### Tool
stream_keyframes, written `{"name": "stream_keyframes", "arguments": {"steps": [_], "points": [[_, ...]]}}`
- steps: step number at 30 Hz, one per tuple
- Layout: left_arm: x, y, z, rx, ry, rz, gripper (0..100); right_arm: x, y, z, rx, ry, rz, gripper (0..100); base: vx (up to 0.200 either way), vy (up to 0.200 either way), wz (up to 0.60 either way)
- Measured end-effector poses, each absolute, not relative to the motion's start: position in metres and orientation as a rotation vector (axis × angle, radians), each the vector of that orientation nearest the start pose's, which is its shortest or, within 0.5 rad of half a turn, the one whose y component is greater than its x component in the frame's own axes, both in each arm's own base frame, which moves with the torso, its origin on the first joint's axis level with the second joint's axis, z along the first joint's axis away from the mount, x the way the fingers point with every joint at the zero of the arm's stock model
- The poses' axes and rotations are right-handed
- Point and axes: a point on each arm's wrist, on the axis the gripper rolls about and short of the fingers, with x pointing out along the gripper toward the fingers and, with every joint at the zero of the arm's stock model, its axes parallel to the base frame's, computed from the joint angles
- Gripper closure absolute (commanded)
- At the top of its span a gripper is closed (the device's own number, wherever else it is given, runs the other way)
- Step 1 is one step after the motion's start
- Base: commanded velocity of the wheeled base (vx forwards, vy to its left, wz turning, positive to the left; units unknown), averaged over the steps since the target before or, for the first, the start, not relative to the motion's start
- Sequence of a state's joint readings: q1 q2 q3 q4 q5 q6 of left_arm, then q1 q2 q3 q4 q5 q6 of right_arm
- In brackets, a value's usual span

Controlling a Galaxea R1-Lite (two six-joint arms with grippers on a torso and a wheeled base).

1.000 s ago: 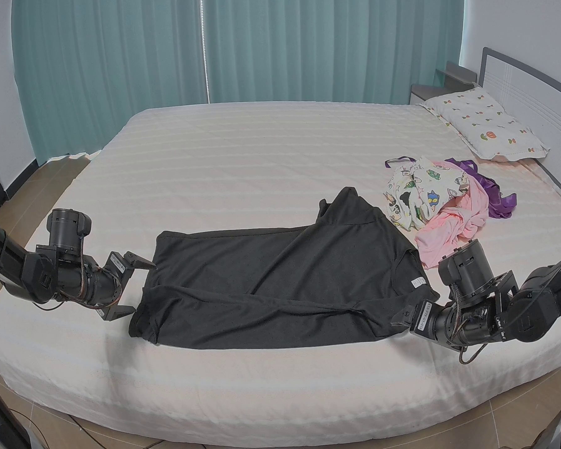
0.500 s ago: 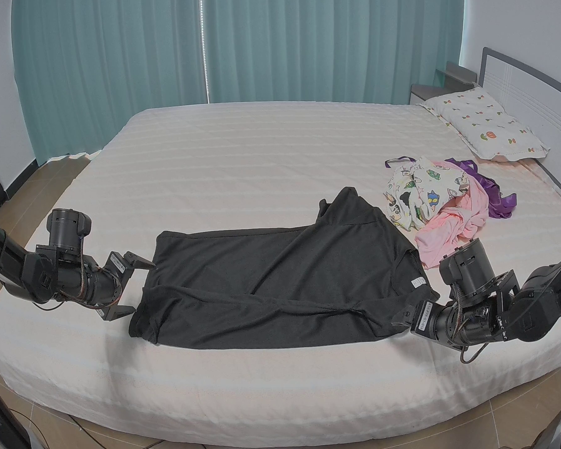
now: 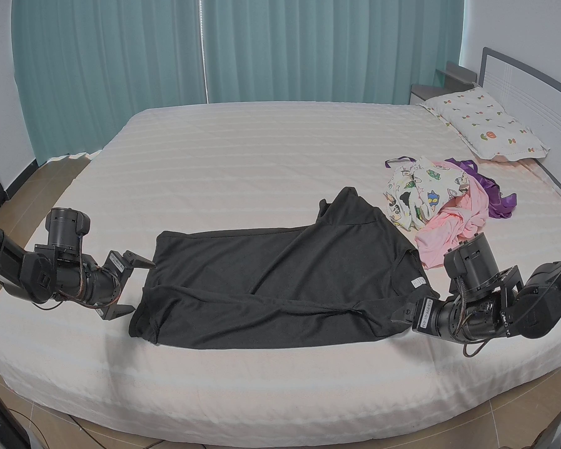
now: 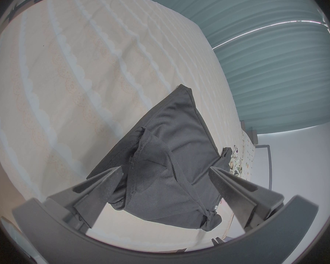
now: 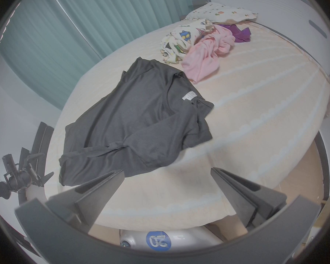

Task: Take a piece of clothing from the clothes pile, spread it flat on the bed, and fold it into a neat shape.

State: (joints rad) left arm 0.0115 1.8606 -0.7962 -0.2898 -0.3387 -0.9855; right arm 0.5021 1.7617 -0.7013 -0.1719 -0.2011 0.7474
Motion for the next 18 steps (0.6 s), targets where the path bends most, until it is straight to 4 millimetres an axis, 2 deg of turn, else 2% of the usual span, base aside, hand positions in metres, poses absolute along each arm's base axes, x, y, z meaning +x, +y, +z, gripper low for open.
{"name": "stream_keyframes", "arguments": {"steps": [9, 18], "points": [[0.307, -0.007, 0.100, -1.055, 0.872, 0.084, 0, 0.256, 0.133, 0.111, 0.445, 0.810, 0.033, 0, 0.000, 0.000, 0.00], [0.307, -0.009, 0.099, -1.049, 0.878, 0.081, 0, 0.280, 0.126, 0.105, 0.449, 0.732, 0.053, 0, 0.000, 0.000, 0.00]]}}
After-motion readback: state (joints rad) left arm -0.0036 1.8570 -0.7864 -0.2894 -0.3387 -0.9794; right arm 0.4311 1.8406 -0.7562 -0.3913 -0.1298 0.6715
